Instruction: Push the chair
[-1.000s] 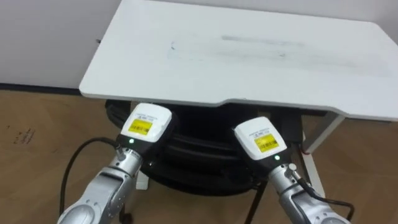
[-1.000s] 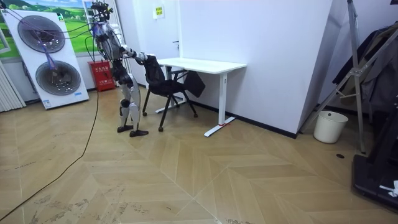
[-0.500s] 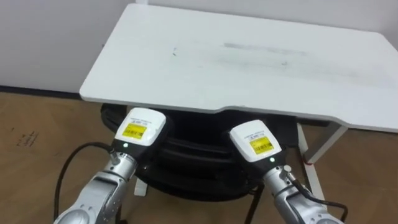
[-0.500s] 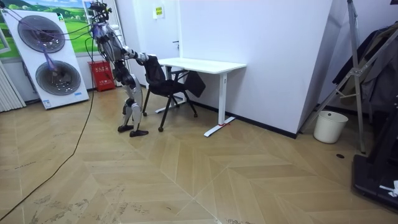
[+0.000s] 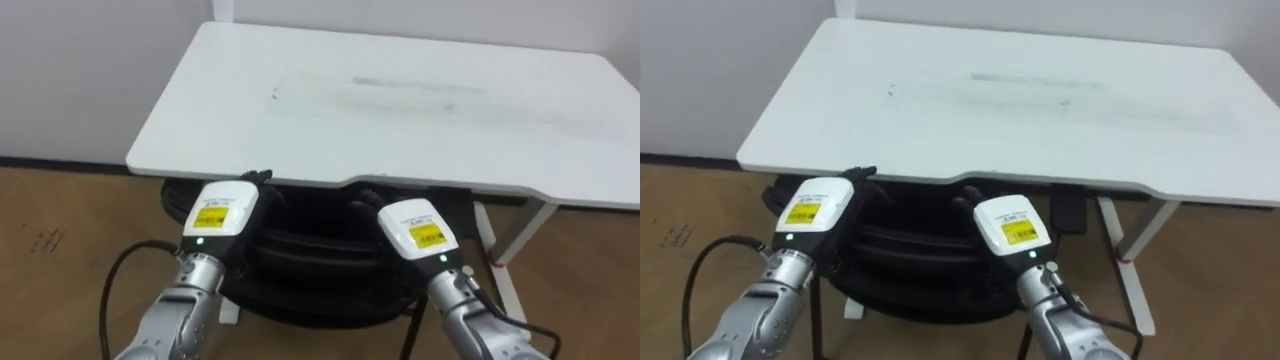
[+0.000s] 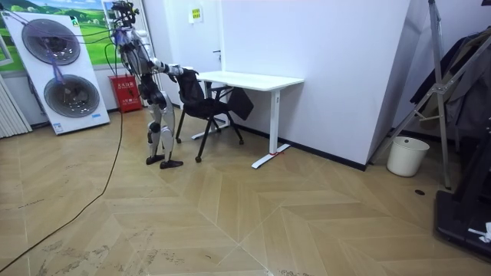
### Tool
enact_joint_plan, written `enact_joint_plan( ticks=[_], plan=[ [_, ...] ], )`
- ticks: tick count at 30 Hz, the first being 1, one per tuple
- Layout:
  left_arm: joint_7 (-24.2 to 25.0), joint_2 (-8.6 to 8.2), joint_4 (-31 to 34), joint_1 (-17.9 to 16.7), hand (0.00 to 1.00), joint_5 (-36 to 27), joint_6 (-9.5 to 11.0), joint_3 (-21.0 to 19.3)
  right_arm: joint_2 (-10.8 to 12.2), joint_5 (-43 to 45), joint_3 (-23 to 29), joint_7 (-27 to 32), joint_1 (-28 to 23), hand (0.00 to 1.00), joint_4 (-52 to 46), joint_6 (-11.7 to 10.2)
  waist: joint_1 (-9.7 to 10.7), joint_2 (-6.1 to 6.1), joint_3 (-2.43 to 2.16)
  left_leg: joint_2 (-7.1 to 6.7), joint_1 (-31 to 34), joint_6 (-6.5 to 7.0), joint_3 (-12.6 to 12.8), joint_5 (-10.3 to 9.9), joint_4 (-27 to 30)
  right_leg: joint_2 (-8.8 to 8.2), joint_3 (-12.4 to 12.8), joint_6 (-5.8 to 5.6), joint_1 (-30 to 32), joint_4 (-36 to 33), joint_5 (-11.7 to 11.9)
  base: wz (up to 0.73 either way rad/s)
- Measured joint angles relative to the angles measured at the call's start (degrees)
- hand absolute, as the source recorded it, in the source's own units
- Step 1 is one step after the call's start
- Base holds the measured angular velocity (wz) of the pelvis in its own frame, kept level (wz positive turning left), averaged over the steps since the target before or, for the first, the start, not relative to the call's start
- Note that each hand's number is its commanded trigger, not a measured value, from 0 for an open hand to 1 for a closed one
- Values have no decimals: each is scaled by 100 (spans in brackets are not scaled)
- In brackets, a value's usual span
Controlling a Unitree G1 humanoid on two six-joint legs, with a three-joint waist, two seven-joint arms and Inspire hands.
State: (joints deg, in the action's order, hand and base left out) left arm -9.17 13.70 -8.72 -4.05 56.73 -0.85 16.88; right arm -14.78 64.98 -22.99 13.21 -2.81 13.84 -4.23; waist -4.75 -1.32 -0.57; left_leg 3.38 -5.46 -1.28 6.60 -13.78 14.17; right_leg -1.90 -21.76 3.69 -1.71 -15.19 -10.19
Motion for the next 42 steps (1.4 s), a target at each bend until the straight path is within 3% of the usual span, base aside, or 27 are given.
enact_joint_plan(
  ticks=[1,5,9,12,17,19,23,26,28,30,31,33,34,37,40,42],
  plan=[
    [-20,-7,68,-71,0,-70,-1,0,-3,-28,25,1,-79,0,-109,-1,17,21,-15,-14,-63,2,7,46,-120,6,5,-11,-34,74,26,0],
    [-22,-22,264,-227,0,-151,32,-68,-6,-217,203,-12,-237,0,-361,-162,20,91,19,-19,-136,8,93,105,-296,39,86,-23,-36,176,75,-9],
    [-11,-29,320,-230,0,-325,197,-215,-2,-650,442,-22,-233,0,-373,-389,16,90,56,-19,-121,21,132,117,-336,66,145,-30,-19,256,134,-6],
    [-25,-23,321,-230,0,-338,415,-397,-22,-997,747,-21,-240,0,-347,-534,25,48,99,-12,-103,24,197,119,-347,93,224,-27,15,266,181,-12],
    [-33,-18,360,-230,0,-513,614,-812,-27,-1103,1621,62,-252,0,-350,-680,184,32,102,-6,67,41,279,159,-343,126,309,-6,180,367,323,-11],
    [-120,48,361,-259,0,-992,749,-1165,-145,-1323,2111,356,-325,0,-353,-736,246,25,107,-6,78,43,326,167,-330,140,375,-3,228,361,339,-13],
    [-504,16,362,-422,0,-1721,813,-1961,-137,-1775,2728,692,-491,0,-572,-908,260,27,104,-3,127,49,400,177,-331,154,475,9,366,339,366,-16],
    [-958,-58,362,-592,0,-2283,924,-2473,-116,-2749,3702,1681,-441,0,-1311,-1099,279,28,100,12,177,47,420,177,-301,181,534,20,408,378,397,-9],
    [-1488,-57,363,-838,0,-3115,962,-2846,-120,-3430,4455,2626,-407,0,-1646,-1282,321,30,94,31,133,42,418,174,-315,233,572,26,338,488,433,-9],
    [-2008,-92,440,-951,0,-3850,1033,-3122,-103,-3859,4798,3144,-516,0,-1644,-1340,320,69,97,47,72,22,419,161,-363,278,617,29,285,557,455,-14],
    [-2414,-161,581,-947,0,-4331,1146,-3395,-34,-4117,4947,3365,-671,0,-1641,-1326,342,50,45,53,51,15,424,155,-395,293,650,29,288,551,454,-16],
    [-2978,-197,681,-952,0,-5080,1410,-3727,98,-4606,4970,3653,-935,0,-1620,-1327,349,147,28,46,-77,14,425,155,-504,321,768,24,238,542,444,-25],
    [-3214,-230,669,-1002,0,-5526,1492,-3859,167,-5022,4966,3756,-1130,0,-1561,-1324,365,185,-10,29,-135,15,425,155,-555,316,802,3,219,524,420,-23],
    [-3664,-317,349,-1330,0,-6419,1559,-3991,198,-6355,4972,3888,-1499,0,-1006,-1150,417,340,-16,-22,-289,28,410,149,-648,292,955,-37,247,344,328,-24],
    [-3891,-427,-452,-1583,0,-7224,1516,-4039,450,-7548,4948,3912,-1812,0,-361,-830,416,323,3,-20,-318,36,395,91,-648,295,1034,-27,357,165,205,-17],
    [-3933,-556,-794,-1783,0,-7665,1475,-4040,658,-8139,4946,3863,-2021,0,-145,-779,444,274,17,-16,-291,27,379,80,-656,295,1033,-21,394,124,180,-2]
  ],
)
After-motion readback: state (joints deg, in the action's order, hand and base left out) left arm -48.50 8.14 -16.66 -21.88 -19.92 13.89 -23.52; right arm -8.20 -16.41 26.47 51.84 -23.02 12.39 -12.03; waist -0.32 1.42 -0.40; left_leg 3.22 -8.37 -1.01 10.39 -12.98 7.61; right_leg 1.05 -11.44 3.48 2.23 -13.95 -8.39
